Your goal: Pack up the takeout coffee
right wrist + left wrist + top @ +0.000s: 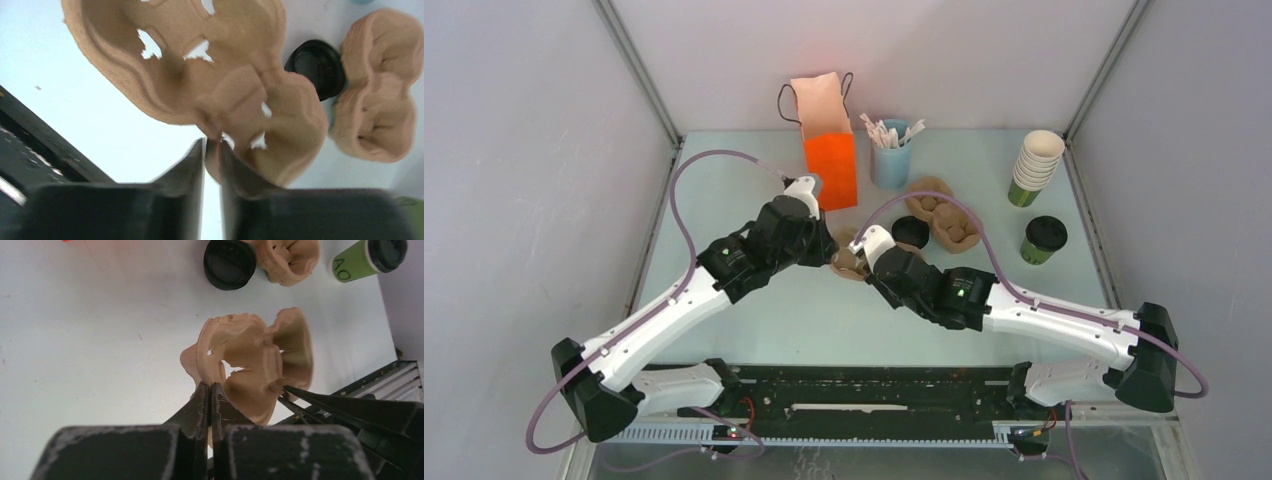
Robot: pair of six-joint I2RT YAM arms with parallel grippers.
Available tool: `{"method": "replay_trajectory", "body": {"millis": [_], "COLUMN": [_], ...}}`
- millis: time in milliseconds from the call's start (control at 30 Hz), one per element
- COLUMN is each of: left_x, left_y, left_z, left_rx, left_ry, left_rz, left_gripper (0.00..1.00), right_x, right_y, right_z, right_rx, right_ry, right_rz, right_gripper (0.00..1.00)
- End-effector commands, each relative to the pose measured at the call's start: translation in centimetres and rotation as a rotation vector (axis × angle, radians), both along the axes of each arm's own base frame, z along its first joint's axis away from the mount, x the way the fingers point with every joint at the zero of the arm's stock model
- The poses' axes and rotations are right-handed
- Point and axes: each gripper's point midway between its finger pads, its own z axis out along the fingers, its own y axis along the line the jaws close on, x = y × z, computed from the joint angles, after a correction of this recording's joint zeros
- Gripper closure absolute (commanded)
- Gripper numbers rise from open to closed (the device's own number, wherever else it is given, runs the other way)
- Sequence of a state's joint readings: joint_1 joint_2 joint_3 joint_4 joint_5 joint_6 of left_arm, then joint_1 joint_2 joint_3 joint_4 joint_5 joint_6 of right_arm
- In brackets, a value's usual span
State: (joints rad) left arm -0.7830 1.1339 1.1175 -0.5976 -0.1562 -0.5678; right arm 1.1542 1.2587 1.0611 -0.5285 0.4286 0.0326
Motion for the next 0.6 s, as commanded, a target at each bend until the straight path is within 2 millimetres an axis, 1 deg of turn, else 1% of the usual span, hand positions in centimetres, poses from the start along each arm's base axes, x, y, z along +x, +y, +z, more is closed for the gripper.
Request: {"method": "replay_trajectory", "body": {"millis": [0, 67, 100, 133, 200, 267, 333, 433, 567], "left_x": [0.2, 0.3, 0.3, 0.3, 0.3, 0.2, 0.4, 0.3, 0.0], "left_y": [0.2, 0.4, 0.6, 0.7, 0.9, 1.1, 1.3, 1.5, 1.8], "left_z": [1.6, 2.2, 2.6, 2.9, 3.4, 3.7, 4.1, 4.6, 4.9], "left_rx": [-0.054, -0.070, -0.078, -0.087, -0.107, -0.123, -0.136, -0.147, -0.154], "left_ry": [-0.095, -0.133, -0.152, -0.171, -0.208, -0.234, -0.255, -0.268, -0.275], "left_rz": [-0.008, -0.003, -0.001, 0.000, -0.002, 0.002, 0.017, 0.020, 0.022], "left_gripper": [1.00, 1.00, 1.00, 1.00, 1.00, 1.00, 1.00, 1.00, 1.00], "right_x": [0.5, 0.0, -0.1, -0.3, -0.2, 0.3, 1.4, 2.8, 4.2], "right_y": [0.3, 0.1, -0.3, -0.5, -0.8, 0.3, 1.8, 2.9, 4.4], "right_z": [1.3, 1.8, 2.2, 2.5, 3.6, 4.9, 5.7, 5.7, 5.6], "right_rx": [0.104, 0.179, 0.233, 0.290, 0.433, 0.599, 0.714, 0.833, 0.913], "right_ry": [-0.001, 0.063, 0.103, 0.149, 0.244, 0.344, 0.366, 0.432, 0.488], "right_rz": [-0.092, -0.139, -0.177, -0.215, -0.307, -0.374, -0.423, -0.521, -0.551], "right_gripper": [0.64, 0.43, 0.35, 0.30, 0.24, 0.21, 0.20, 0.20, 0.20]}}
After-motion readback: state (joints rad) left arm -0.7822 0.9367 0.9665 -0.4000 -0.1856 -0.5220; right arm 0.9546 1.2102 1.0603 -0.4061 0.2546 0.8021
